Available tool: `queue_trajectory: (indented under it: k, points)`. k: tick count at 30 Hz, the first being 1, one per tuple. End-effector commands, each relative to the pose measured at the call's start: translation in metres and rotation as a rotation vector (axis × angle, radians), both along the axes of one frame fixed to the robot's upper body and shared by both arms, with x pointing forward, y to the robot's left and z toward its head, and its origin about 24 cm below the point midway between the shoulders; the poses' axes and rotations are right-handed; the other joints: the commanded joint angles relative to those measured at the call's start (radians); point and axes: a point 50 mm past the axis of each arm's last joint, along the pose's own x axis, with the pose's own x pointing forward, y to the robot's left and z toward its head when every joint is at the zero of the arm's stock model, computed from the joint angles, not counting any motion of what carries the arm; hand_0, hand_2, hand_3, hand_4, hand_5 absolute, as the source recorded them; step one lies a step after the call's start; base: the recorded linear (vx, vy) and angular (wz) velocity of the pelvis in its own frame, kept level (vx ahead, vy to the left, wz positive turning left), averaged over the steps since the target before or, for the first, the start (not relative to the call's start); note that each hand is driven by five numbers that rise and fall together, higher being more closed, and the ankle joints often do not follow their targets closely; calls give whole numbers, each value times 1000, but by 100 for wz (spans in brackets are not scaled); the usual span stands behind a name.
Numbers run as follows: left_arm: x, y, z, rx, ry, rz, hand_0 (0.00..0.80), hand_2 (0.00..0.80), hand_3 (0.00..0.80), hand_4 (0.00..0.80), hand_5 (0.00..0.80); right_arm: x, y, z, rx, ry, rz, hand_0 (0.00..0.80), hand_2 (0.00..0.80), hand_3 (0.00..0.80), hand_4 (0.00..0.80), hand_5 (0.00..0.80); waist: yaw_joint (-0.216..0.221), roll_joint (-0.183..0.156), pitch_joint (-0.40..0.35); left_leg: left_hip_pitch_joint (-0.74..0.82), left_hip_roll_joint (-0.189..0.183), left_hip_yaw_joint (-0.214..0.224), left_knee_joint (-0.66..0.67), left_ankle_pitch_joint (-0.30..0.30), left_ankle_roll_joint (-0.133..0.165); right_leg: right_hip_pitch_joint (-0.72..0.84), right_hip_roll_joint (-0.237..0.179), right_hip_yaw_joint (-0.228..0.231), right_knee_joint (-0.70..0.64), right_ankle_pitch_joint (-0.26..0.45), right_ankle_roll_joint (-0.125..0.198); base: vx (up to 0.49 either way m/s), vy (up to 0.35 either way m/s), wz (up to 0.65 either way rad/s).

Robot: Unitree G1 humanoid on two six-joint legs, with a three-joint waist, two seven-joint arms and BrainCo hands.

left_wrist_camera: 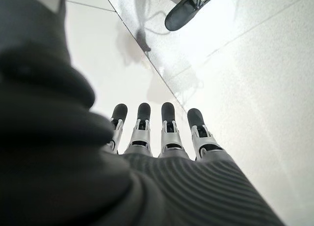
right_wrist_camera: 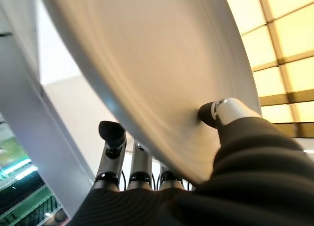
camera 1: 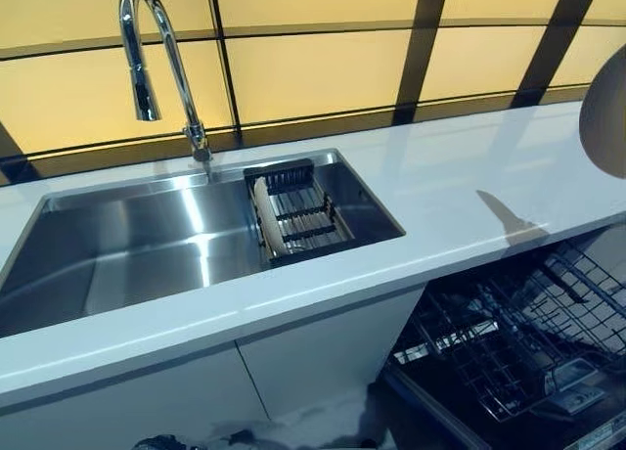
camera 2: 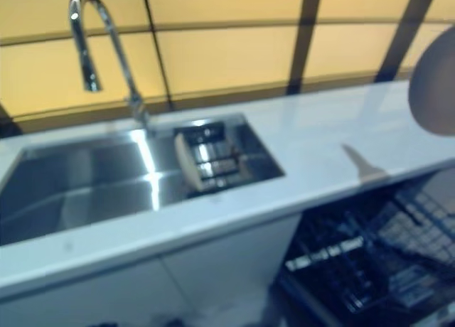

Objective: Take plates into dishwasher

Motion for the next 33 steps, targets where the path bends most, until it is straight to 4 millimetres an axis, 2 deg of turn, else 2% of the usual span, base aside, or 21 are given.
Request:
queue_trajectory:
  k: [1,7,14,22,27,33]
  points:
    - [17,23,14,81,-29,-40,0,0,0,0,0,-12,9,31,-120,-89,46,800,800,800,800,800,-17,-54,43,68,-2,-14,4,-65,21,65,-8,12,3,-56,60,-1,-6,-10]
    - [16,30,17,83,-23,-32,0,0,0,0,0,-24,2,0,-116,-42,69,800,800,800,800,800,-51,-56,49,74,-4,5,4,-71,28,54,0,40,3,-50,60,-17,-12,-11]
    - [21,30,18,86,-20,-57,0,0,0,0,0,-28,3,-21,-145,21,87,800,800,800,800,800,-73,-58,56,83,-5,24,4,-78,35,46,7,70,3,-45,62,-21,-18,-10]
    - [27,31,20,93,-29,-77,0,0,0,0,0,-32,6,-50,-255,168,103,800,800,800,800,800,-114,-53,64,100,-10,55,4,-89,46,35,12,108,3,-35,65,-4,1,-14]
    - [34,31,22,91,-37,-86,0,0,0,0,0,-27,12,-62,-275,214,128,800,800,800,800,800,-127,-51,73,109,-12,79,4,-92,49,23,14,123,3,-27,68,-9,2,-9]
    - [36,21,18,70,-43,-91,0,0,0,0,0,-20,16,-91,-215,256,155,800,800,800,800,800,-135,-42,81,120,-14,93,4,-98,54,18,11,132,3,-24,69,21,18,-12]
